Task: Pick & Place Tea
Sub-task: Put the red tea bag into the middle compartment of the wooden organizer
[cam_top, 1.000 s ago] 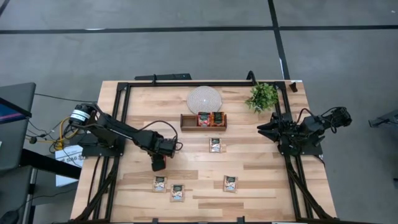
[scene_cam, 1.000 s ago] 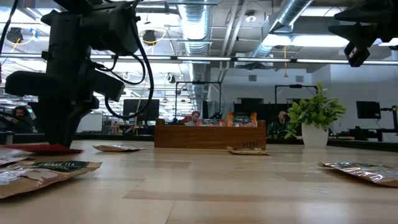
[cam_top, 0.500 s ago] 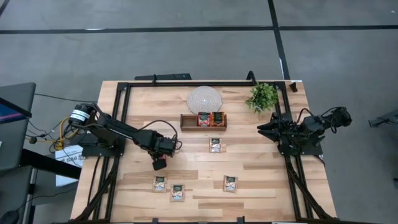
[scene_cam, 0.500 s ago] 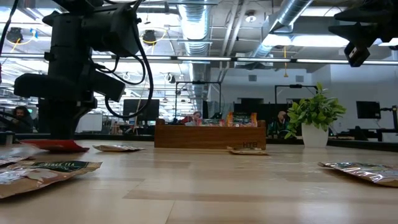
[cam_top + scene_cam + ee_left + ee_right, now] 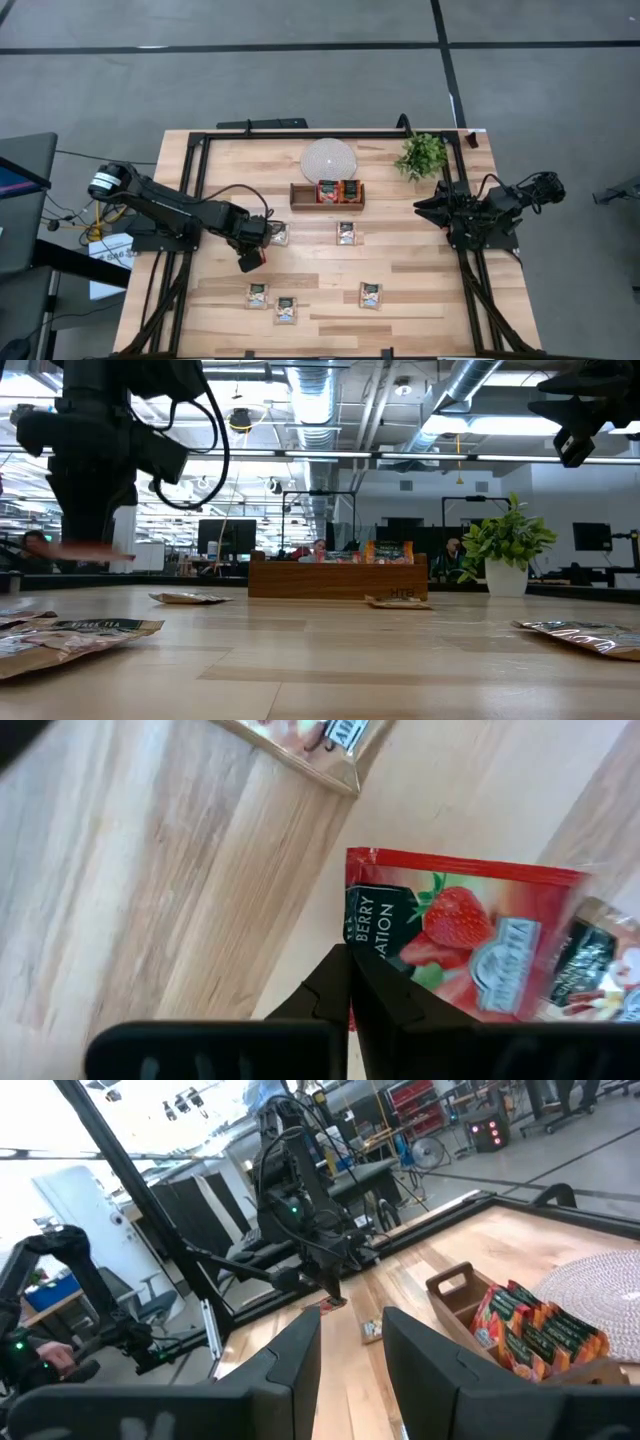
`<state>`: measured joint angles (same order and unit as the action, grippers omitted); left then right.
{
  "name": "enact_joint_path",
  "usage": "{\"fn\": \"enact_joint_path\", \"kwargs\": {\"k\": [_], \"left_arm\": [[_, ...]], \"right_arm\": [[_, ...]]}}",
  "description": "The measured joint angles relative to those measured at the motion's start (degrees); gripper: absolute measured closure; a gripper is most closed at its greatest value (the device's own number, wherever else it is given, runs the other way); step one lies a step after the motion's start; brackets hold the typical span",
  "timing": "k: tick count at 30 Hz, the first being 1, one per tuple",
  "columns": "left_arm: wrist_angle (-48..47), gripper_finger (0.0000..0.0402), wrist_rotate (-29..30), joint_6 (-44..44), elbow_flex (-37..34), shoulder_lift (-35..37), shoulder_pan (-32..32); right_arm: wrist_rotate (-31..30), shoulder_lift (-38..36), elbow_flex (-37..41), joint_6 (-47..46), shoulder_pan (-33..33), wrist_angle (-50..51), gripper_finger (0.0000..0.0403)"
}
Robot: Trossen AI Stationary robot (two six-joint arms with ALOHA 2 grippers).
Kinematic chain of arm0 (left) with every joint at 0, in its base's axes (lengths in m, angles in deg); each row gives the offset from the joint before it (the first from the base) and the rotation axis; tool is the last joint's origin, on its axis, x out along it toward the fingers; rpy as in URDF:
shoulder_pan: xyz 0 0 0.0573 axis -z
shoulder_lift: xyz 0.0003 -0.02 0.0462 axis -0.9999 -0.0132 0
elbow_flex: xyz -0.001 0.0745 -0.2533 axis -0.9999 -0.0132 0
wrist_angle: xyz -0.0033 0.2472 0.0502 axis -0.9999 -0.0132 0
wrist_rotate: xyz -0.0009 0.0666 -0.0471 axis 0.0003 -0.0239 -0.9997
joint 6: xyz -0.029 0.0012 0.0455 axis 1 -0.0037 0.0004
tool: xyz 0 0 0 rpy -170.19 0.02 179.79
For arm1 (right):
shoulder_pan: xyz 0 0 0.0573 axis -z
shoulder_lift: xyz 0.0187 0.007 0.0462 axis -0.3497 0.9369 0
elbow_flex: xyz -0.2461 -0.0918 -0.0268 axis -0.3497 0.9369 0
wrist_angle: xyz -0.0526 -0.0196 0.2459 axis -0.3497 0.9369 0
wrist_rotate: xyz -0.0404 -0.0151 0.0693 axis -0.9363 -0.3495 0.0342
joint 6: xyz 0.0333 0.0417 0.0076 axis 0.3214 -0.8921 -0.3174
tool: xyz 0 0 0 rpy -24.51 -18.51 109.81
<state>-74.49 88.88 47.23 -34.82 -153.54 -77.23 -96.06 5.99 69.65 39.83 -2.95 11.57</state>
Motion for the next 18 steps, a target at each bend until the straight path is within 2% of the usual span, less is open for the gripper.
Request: {"fn": "enact_joint_path", "kwargs": {"k": [4,10,14,18], "left_arm": [[-3.31,0.0401,2.55,0.54,3.53,1.99,0.00],[-4.21,0.0401,11.62,-2.56,12.73,1.93,-0.02],[-4.33,0.0401,19.49,-6.62,19.72,0.31,-0.34],[-3.89,0.0401,23.36,-11.69,26.84,-3.74,-1.46]], "right_arm": [[0.03,0.00,0.00,-0.03,-0.01,-1.98,0.0301],[-0.52,1.78,-0.02,-2.60,0.30,-6.89,0.0301],[0.44,6.41,0.00,-3.49,0.31,-9.91,0.0301],[0.44,13.83,0.01,-3.47,0.31,-16.46,0.0298]]}}
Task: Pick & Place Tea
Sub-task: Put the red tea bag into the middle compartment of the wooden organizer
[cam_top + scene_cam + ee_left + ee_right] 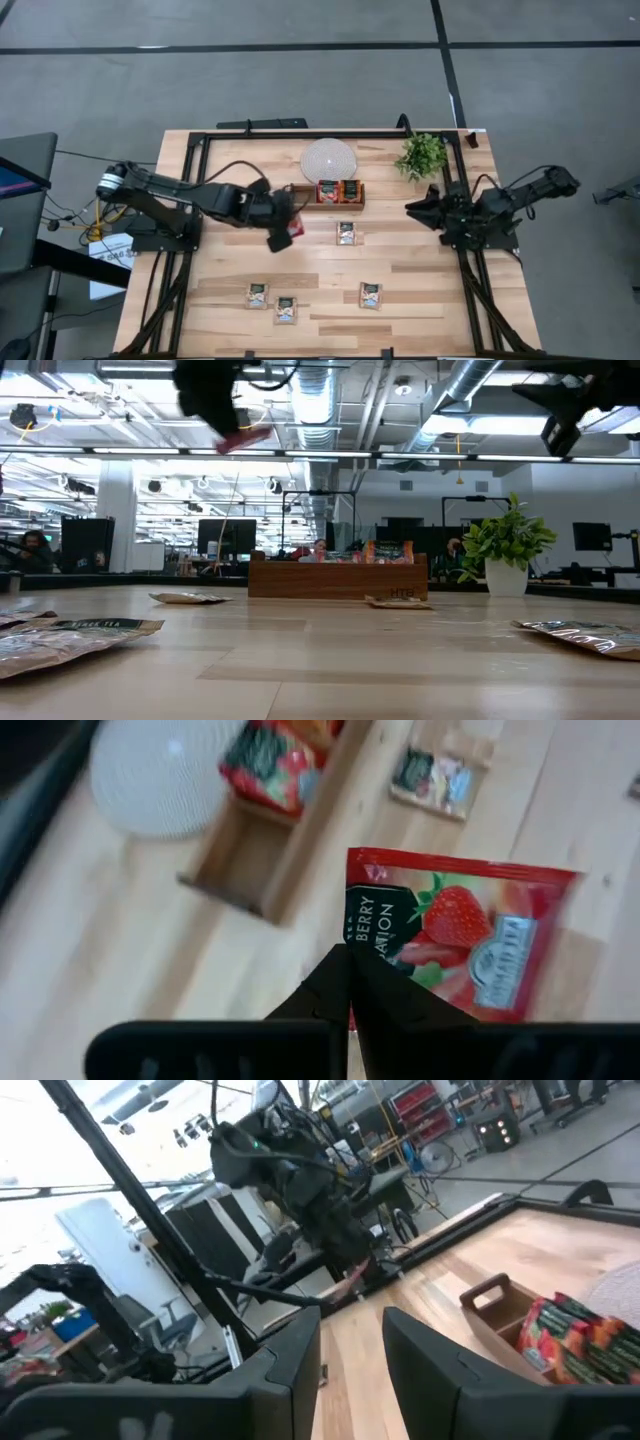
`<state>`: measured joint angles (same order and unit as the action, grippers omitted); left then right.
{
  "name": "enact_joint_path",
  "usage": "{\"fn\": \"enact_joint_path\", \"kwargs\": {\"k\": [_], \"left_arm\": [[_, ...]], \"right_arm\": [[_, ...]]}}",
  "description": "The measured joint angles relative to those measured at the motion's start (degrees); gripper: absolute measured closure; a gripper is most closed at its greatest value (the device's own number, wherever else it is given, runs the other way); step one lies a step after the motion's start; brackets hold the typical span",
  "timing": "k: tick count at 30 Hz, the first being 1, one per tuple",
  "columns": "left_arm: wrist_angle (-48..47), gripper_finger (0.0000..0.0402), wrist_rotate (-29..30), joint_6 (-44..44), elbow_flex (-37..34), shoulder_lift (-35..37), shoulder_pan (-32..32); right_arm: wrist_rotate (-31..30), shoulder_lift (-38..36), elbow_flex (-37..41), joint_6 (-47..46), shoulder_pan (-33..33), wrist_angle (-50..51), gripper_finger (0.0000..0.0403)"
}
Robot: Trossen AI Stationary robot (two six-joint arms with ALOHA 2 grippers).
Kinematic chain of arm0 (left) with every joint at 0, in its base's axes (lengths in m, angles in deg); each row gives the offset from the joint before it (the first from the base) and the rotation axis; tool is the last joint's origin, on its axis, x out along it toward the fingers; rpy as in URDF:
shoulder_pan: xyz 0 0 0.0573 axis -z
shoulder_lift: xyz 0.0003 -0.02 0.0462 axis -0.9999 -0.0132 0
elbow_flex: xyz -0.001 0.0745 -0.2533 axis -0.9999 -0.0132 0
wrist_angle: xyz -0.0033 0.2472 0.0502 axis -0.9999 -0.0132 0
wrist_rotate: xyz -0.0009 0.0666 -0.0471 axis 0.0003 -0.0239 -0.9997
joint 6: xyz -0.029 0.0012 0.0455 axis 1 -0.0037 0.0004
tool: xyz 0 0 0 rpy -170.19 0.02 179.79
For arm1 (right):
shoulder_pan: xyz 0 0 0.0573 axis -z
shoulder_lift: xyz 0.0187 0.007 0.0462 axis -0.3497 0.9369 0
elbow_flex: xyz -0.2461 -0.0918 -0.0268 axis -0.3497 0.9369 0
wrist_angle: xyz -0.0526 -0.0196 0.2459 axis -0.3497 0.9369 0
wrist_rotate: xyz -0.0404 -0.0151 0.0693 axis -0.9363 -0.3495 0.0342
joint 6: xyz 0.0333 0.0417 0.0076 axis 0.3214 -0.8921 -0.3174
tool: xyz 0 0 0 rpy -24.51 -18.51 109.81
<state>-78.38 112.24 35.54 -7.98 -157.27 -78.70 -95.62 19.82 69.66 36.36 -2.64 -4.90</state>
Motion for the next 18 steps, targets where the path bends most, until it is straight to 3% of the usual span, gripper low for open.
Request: {"fn": "enact_joint_path", "kwargs": {"k": [6,18], "left_arm": [[0.08,0.0401,3.72,-8.58,10.48,-9.03,-0.98],[5.06,0.0401,8.73,-24.91,30.22,-24.22,-1.20]], "right_arm": [[0.13,12.32,-0.64,0.26,0.00,-9.12,0.0268],[1.29,30.36,-8.90,-2.94,8.54,-9.07,0.0193]]}}
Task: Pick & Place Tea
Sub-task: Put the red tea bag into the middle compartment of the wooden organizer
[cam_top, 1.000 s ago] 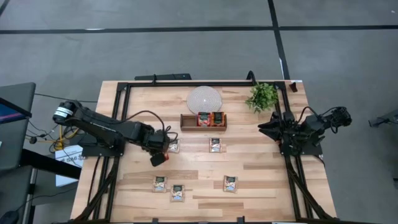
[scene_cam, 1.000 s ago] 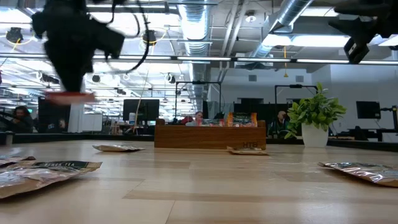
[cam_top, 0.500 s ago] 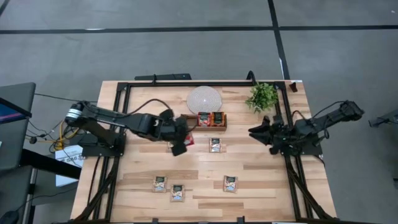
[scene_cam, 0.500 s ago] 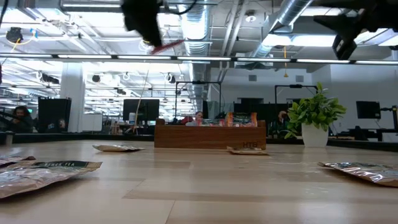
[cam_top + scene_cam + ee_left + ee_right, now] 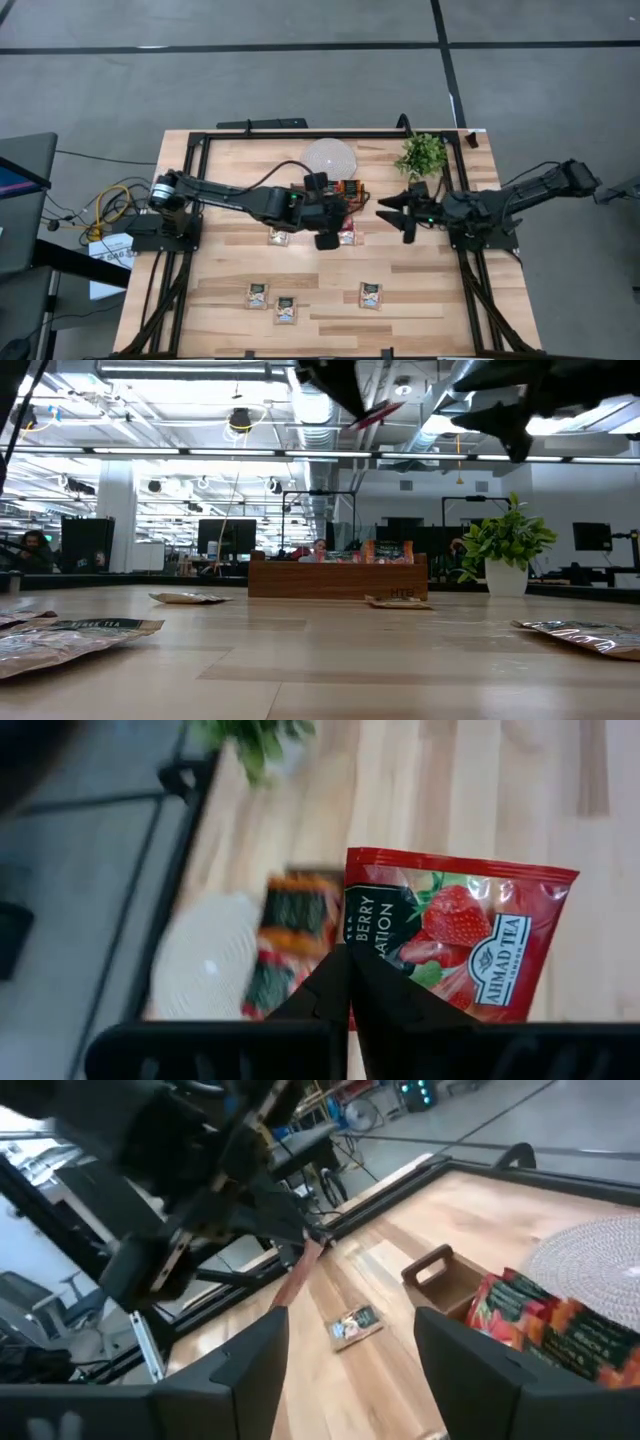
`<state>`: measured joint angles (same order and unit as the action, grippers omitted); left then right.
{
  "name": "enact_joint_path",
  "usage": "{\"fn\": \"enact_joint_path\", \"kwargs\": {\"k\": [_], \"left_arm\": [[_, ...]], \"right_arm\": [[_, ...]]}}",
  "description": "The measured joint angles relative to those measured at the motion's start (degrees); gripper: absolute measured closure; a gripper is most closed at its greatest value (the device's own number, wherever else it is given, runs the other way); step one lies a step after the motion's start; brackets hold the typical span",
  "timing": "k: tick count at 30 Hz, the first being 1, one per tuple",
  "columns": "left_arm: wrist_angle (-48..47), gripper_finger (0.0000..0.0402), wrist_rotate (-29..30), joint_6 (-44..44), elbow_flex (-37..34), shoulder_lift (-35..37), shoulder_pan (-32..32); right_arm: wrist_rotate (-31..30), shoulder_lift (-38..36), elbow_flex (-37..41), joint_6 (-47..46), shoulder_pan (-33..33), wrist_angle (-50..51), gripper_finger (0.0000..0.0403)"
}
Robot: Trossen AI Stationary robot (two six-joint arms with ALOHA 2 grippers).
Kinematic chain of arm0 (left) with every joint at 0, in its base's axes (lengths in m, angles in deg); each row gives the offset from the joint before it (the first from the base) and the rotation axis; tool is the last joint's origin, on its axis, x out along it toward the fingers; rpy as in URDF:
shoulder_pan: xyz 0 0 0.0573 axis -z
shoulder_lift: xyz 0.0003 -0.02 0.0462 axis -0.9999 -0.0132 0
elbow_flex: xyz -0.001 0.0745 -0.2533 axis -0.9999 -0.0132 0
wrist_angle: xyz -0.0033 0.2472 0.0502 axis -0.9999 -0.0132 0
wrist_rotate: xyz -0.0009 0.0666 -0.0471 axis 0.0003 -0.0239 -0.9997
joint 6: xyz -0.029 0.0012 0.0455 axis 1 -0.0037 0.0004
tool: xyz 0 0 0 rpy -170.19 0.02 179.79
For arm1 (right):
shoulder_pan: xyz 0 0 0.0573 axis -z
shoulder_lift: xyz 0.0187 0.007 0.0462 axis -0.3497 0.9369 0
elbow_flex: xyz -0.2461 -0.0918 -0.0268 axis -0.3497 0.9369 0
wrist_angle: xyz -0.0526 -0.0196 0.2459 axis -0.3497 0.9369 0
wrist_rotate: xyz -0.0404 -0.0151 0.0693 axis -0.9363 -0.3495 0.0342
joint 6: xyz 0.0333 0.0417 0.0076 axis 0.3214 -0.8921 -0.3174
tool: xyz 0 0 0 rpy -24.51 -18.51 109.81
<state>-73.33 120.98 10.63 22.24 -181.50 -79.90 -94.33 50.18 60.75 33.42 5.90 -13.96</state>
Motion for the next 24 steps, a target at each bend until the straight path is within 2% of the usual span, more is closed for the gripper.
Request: {"fn": "enact_joint_path", "kwargs": {"k": [6,24], "left_arm": [[2.49,0.0401,2.01,-3.26,4.19,-2.90,0.00],[0.96,0.0401,3.67,-3.28,4.46,-2.90,0.02]], "right_arm": [[9.37,5.68,-3.85,0.28,5.62,-0.03,0.0183],[21.64,17.29,-12.98,3.51,13.54,0.40,0.0182]]}}
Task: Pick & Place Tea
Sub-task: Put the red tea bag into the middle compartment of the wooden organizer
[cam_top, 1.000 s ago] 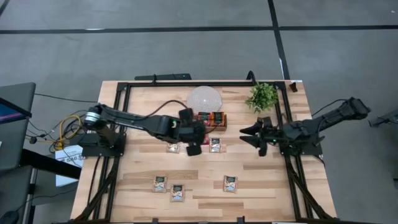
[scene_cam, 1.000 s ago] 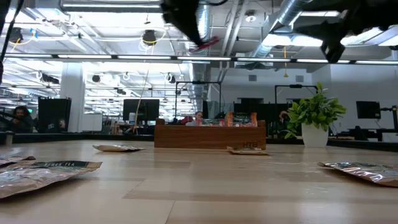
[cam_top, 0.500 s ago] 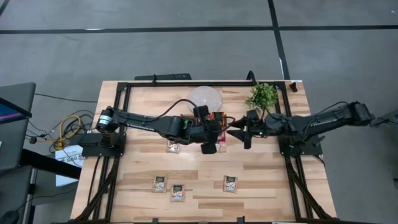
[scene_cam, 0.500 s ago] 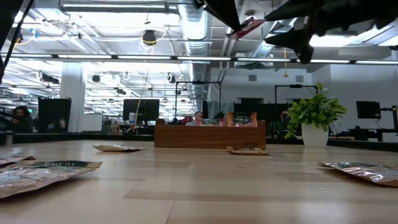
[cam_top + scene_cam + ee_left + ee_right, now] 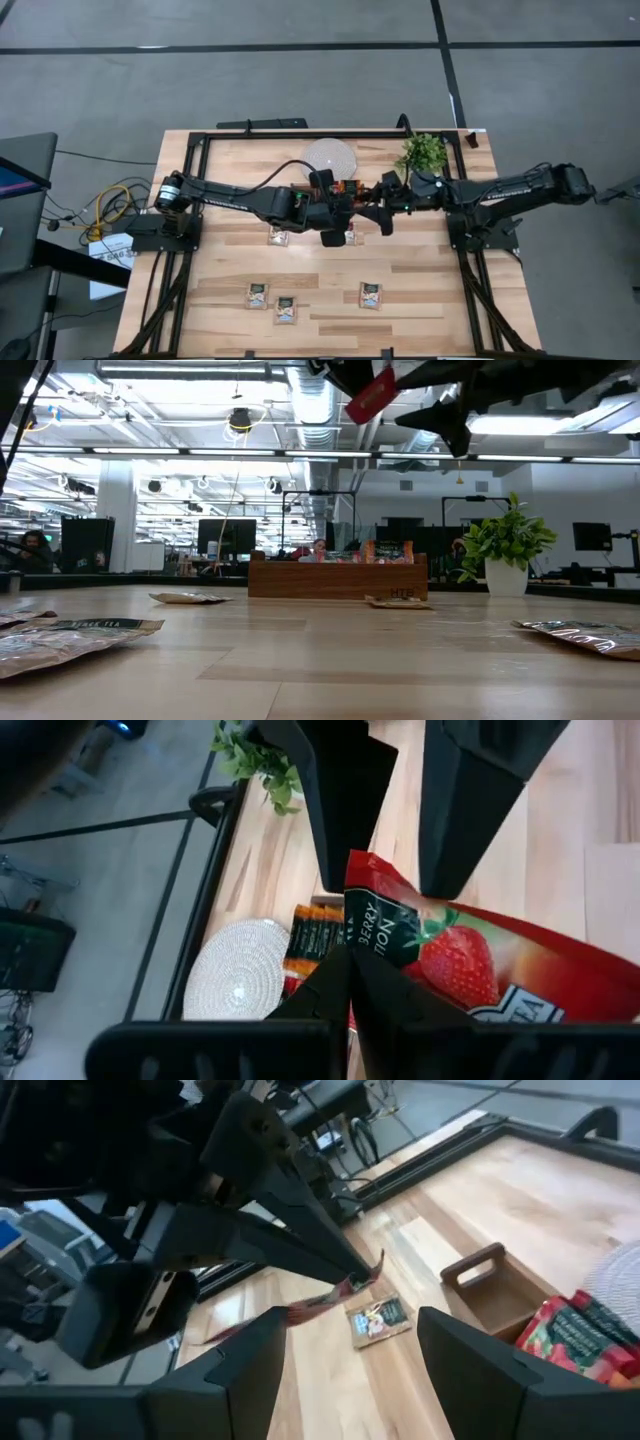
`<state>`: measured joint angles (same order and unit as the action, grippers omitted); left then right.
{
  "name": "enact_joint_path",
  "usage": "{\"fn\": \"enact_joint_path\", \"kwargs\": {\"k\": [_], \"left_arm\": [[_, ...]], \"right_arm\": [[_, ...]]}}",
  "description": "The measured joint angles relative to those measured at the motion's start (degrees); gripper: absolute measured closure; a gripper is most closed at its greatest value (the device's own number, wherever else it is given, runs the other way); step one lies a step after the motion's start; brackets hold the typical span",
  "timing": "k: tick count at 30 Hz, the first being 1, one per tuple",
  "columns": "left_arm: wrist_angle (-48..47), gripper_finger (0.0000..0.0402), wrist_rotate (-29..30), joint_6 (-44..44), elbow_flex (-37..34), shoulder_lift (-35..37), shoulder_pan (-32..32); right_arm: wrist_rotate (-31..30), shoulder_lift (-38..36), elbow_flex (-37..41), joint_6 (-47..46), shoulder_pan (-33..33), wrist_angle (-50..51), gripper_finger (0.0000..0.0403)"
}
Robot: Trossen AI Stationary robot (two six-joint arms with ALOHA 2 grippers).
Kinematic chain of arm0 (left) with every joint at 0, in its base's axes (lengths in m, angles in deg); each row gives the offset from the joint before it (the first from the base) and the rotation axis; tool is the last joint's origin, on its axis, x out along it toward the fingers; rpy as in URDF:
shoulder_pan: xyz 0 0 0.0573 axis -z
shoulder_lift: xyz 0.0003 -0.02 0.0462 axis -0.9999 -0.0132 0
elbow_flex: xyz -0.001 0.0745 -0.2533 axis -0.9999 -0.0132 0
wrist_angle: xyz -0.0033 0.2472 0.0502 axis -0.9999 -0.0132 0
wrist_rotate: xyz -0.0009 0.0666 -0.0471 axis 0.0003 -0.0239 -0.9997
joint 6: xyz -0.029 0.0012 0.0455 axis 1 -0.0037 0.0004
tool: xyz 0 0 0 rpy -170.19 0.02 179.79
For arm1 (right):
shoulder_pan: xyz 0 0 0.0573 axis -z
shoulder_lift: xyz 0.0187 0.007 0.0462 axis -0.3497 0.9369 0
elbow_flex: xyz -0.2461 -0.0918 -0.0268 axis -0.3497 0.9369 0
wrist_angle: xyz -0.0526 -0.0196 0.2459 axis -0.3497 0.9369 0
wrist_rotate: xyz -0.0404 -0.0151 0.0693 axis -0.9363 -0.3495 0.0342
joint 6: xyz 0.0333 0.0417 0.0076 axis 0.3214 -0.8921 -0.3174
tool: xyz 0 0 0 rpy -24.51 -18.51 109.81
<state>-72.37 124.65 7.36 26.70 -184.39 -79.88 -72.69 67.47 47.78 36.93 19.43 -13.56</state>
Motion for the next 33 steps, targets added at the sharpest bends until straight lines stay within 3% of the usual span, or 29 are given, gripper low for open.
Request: {"fn": "enact_joint_path", "kwargs": {"k": [8,28,33], "left_arm": [[-4.75,0.0401,1.07,0.22,0.00,0.00,0.02],[-2.51,0.0401,0.74,0.25,0.00,0.02,0.02],[-2.05,0.0401,-0.92,0.28,-0.01,0.04,0.02]], "right_arm": [[5.30,0.28,-0.71,-0.01,1.96,0.34,0.0182],[5.77,3.41,-0.66,-0.03,3.54,-0.45,0.0182],[5.77,3.41,-0.66,-0.44,3.54,-0.45,0.0200]]}}
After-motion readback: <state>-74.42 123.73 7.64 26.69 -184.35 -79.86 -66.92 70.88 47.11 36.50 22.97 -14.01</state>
